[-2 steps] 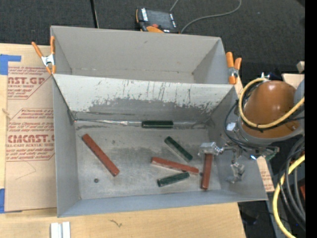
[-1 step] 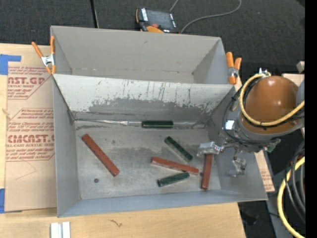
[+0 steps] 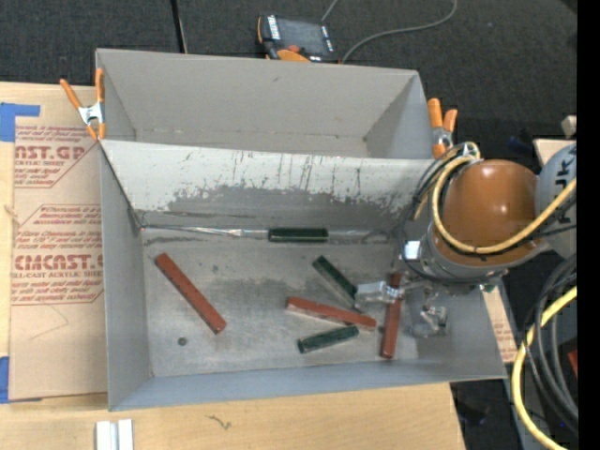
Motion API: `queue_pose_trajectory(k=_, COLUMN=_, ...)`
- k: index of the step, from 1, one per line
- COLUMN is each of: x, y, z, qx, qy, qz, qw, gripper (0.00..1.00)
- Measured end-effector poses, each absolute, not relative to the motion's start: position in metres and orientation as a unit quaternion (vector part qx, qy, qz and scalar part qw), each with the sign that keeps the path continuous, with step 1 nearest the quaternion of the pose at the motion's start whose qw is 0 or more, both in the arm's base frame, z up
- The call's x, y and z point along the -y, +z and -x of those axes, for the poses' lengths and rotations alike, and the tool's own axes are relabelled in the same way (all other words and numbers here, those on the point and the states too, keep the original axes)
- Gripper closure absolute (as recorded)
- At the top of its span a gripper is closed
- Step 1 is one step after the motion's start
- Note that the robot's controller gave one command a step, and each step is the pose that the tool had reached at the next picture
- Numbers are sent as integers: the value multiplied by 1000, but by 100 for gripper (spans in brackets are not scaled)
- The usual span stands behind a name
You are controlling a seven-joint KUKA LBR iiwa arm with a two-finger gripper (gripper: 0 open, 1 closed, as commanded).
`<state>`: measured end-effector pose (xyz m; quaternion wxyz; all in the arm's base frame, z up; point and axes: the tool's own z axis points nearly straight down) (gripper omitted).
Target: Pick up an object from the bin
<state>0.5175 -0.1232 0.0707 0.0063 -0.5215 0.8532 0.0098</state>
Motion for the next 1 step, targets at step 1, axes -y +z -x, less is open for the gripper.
queue_pose_trajectory(k=1, x=118, y=71, z=-518, qx=-853, qy=3, qz=522, qw=2, gripper=0)
